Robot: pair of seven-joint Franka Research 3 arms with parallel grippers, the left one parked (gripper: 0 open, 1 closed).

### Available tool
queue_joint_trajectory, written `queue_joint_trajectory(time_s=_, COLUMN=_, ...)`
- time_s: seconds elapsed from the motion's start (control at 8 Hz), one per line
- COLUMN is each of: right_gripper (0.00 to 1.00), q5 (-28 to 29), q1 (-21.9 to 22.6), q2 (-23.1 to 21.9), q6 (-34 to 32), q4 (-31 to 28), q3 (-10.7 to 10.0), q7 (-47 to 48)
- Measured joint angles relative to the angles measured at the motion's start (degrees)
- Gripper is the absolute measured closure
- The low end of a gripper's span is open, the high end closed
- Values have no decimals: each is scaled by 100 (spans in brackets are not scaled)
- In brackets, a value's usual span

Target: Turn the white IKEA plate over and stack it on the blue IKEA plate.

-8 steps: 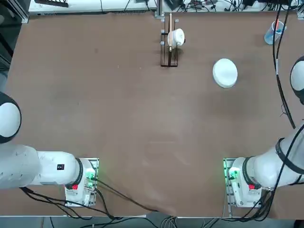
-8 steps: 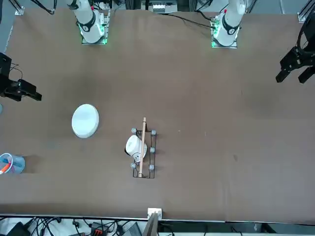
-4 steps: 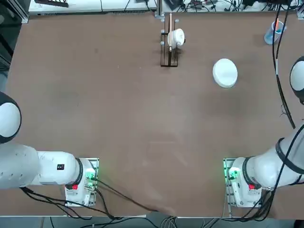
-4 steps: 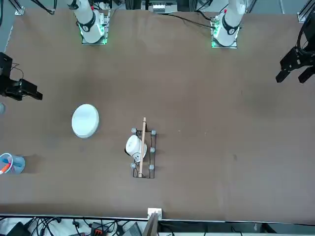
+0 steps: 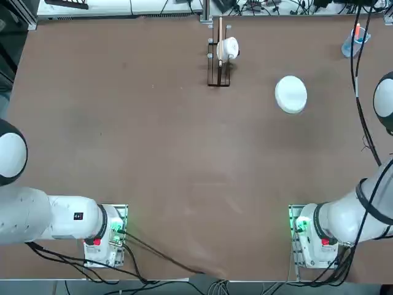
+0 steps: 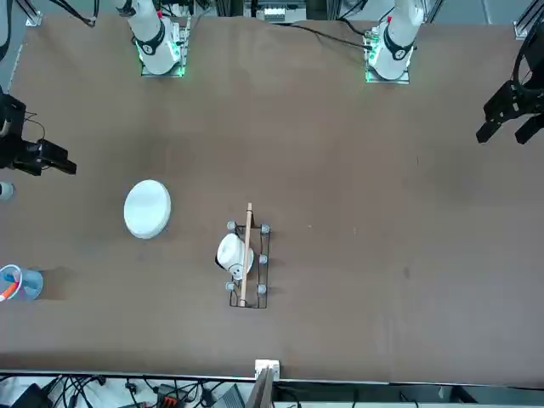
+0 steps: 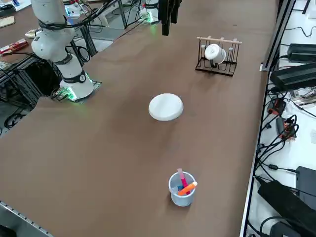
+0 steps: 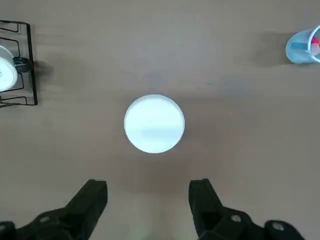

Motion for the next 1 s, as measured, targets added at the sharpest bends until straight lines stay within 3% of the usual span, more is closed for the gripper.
queue_joint_trajectory(time_s=0.38, right_gripper=0, q5=-38, q1=-3, q2=-171, q6=33, q4=-291, q3=-8, q7=4)
queue_joint_trajectory(time_s=0.75, right_gripper=0, q5=-264, q1=14, q2=-1311, q6=828, q4=-1981, q3=23, q7=2)
queue_joint_trajectory(time_s=1.0, right_gripper=0, q5=-304, q1=45, q2=-1686, q6=850, q4=-2374, q3=56, q7=-7)
